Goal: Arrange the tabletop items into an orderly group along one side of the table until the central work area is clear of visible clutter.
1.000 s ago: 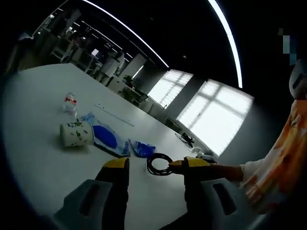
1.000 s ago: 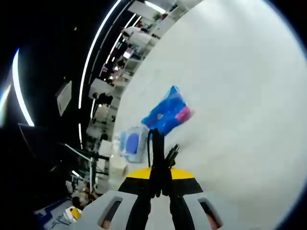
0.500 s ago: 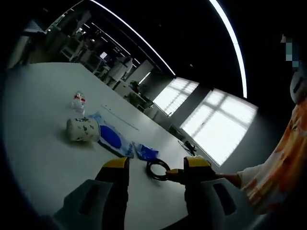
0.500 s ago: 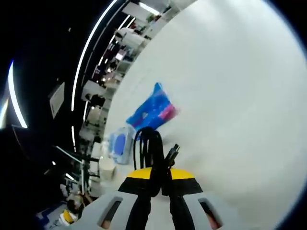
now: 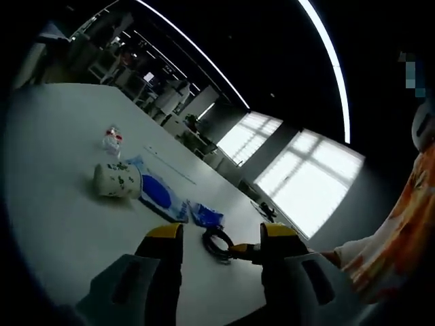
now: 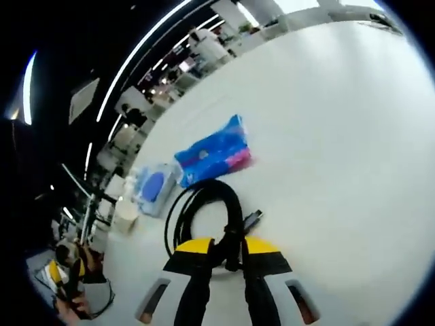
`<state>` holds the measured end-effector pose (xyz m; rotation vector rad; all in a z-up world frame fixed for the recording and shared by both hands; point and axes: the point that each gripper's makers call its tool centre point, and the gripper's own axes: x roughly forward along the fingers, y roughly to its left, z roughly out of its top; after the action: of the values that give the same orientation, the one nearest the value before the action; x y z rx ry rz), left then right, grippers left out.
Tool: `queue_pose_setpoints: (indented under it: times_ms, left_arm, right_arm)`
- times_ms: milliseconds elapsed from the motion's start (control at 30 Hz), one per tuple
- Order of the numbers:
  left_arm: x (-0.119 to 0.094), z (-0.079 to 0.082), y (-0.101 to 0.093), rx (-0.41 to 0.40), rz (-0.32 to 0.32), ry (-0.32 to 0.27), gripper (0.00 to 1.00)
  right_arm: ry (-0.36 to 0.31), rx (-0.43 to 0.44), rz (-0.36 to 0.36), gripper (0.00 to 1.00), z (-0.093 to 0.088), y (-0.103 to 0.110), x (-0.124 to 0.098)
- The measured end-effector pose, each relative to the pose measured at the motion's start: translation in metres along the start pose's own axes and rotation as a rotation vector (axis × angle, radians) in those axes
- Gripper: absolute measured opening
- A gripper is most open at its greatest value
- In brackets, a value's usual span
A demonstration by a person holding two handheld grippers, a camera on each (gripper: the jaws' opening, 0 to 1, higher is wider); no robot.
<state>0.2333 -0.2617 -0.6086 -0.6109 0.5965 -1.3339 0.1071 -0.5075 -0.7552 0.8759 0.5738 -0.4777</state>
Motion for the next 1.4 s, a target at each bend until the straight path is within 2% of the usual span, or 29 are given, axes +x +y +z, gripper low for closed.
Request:
queue_pose_setpoints:
  times_ms: [233,367,433,567,700,800,833,867,933,1100,1200,1400]
  left_arm:
    - [0.002,-0.003,-0.001,0.000,-0.009,0.014,0.44]
    - [0.003,-0.008,0.001,0.023,0.005,0.044,0.46]
    - [0.004,-0.011,0.004,0.068,0.024,0.069,0.51]
    - [0.007,-0.013,0.007,0.095,0.037,0.092,0.59]
    - [0.008,-0.012,0.016,0.161,0.083,0.110,0.70]
    - [0.008,-0.012,0.025,0.202,0.119,0.138,0.80]
    - [0.007,-0.013,0.028,0.208,0.130,0.145,0.81]
    - [0.007,-0.013,0.029,0.205,0.137,0.149,0.82]
    - [0.007,-0.014,0.033,0.202,0.144,0.158,0.85]
    - [0.003,-0.016,0.038,0.219,0.165,0.194,0.86]
    - [0.001,-0.016,0.040,0.227,0.169,0.205,0.86]
    - [-0.003,-0.015,0.045,0.231,0.170,0.225,0.86]
  right_arm:
    - [-0.055,0.008,0.019,0.14,0.011,0.003,-0.004]
    - [-0.076,-0.006,0.027,0.22,0.013,0.008,-0.008]
    - [-0.084,-0.018,0.031,0.26,0.013,0.009,-0.010]
    - [-0.091,-0.051,0.052,0.30,0.012,0.016,-0.016]
    - [-0.102,-0.109,0.060,0.45,0.012,0.022,-0.023]
    - [-0.097,-0.145,0.067,0.51,0.009,0.026,-0.027]
    - [-0.095,-0.140,0.075,0.52,0.008,0.027,-0.029]
    - [-0.086,-0.093,0.093,0.54,0.004,0.032,-0.032]
    - [-0.121,-0.055,0.113,0.59,0.006,0.037,-0.037]
    - [-0.144,-0.047,0.111,0.63,0.001,0.042,-0.049]
    - [-0.165,-0.004,0.119,0.65,-0.003,0.046,-0.058]
    - [-0.180,0.015,0.104,0.65,-0.015,0.047,-0.072]
